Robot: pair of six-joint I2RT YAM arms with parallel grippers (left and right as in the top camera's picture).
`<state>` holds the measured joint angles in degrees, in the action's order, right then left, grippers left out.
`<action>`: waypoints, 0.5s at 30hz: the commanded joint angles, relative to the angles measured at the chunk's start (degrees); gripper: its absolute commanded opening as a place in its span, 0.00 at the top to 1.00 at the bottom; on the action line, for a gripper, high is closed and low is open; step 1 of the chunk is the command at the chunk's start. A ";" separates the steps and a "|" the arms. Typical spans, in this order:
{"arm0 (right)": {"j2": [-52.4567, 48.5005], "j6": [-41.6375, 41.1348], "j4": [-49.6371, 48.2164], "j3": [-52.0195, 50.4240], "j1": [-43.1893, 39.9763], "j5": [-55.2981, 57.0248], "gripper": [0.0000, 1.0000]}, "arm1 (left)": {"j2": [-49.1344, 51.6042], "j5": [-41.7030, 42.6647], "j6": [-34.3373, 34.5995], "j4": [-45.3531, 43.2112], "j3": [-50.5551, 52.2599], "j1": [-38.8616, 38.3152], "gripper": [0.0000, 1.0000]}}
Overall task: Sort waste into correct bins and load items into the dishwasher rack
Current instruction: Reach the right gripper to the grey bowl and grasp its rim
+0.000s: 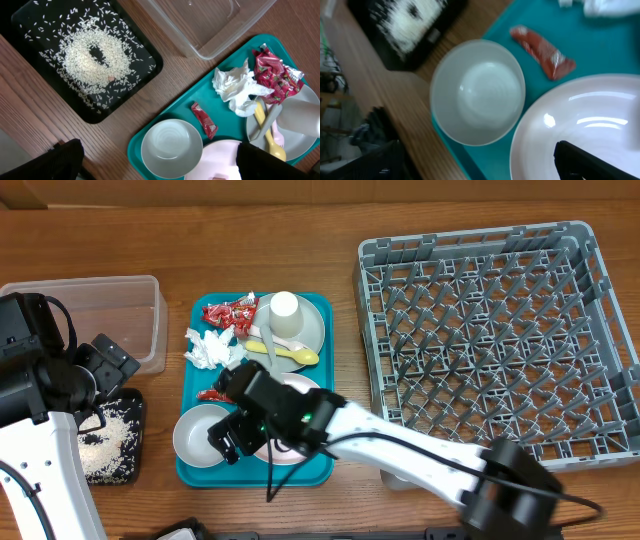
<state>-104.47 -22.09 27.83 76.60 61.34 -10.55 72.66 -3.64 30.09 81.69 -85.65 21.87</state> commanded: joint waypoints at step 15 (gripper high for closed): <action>-8.85 -9.88 -4.87 0.61 1.99 1.73 0.25 | -0.02 0.28 0.79 0.13 -0.76 0.28 0.00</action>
<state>-112.42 -29.98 23.62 76.49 62.96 -9.61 72.66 -3.64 30.09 81.69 -85.65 21.85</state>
